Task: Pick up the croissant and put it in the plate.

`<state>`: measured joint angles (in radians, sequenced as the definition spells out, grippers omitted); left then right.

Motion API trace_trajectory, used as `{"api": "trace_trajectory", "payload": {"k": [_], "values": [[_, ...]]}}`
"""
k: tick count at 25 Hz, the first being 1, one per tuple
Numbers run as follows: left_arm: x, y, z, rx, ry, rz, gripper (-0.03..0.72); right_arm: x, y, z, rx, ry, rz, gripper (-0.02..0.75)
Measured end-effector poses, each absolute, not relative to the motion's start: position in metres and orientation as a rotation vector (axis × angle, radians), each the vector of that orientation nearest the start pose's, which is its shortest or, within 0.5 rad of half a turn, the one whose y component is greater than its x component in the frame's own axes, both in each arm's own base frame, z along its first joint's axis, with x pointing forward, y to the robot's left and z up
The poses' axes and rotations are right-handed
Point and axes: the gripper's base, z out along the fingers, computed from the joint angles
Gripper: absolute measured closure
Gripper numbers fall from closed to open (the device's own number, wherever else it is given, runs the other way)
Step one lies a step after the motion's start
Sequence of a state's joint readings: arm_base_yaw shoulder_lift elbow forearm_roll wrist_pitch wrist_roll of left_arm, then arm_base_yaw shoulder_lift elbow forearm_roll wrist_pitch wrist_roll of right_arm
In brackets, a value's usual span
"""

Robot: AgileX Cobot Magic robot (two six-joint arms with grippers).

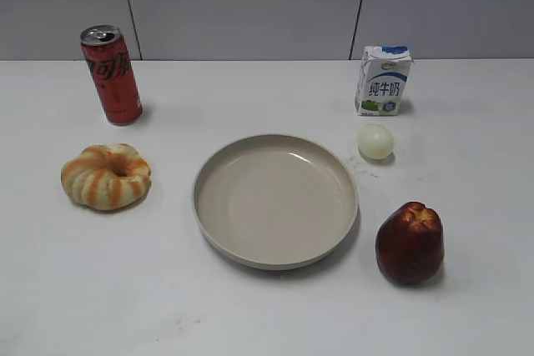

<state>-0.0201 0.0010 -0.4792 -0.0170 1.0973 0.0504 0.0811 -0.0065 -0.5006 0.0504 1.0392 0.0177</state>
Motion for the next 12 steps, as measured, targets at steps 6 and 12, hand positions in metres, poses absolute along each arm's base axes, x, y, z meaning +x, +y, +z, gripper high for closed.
{"api": "trace_trajectory", "payload": {"k": [6,12], "values": [[-0.0041,-0.0013,0.2686,0.075,2.101,-0.002,0.099,-0.0055,0.0036,0.2792,-0.066,2.016,0.124,0.150],[-0.0039,-0.0013,0.2689,0.075,2.097,-0.002,0.099,-0.0055,0.0036,0.2792,-0.066,2.016,0.124,0.150]]}}
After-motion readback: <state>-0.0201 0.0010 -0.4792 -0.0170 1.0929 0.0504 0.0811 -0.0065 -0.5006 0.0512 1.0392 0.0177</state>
